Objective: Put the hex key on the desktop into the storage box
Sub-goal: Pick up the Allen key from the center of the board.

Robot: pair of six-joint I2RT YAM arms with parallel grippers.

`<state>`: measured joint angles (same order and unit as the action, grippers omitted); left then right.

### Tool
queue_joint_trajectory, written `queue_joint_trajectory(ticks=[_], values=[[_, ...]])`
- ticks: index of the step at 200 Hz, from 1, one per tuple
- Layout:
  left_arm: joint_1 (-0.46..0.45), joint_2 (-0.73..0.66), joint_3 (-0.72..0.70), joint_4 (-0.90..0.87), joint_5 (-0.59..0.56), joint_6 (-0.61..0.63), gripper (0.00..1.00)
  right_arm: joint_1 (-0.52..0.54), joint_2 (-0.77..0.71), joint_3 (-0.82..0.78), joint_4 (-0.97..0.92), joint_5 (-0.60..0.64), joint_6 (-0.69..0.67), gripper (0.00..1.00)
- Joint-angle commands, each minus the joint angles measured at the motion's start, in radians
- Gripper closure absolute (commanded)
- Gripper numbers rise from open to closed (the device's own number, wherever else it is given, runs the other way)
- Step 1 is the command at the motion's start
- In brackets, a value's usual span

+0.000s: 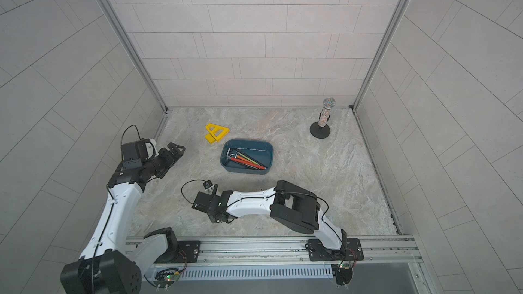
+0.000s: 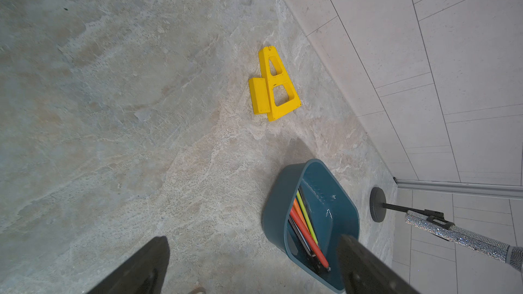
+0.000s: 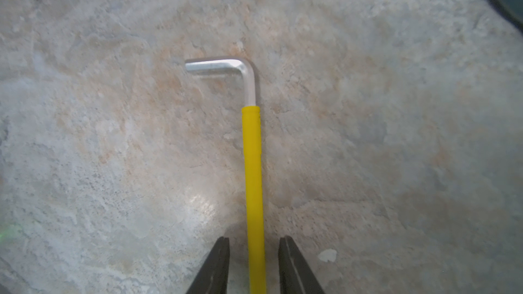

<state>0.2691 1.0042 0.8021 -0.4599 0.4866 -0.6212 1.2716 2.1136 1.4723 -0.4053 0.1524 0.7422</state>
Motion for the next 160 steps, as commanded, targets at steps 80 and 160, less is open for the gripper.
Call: queue_joint_trajectory(ticks=[80, 160], values=[[0.013, -0.003, -0.006, 0.032, 0.018, -0.01, 0.0, 0.005, -0.05, -0.121, -0.01, 0.064, 0.026, 0.93], [0.011, 0.022, -0.038, 0.113, 0.139, -0.039, 0.0, 0.004, -0.225, -0.182, 0.006, 0.116, -0.023, 1.0]])
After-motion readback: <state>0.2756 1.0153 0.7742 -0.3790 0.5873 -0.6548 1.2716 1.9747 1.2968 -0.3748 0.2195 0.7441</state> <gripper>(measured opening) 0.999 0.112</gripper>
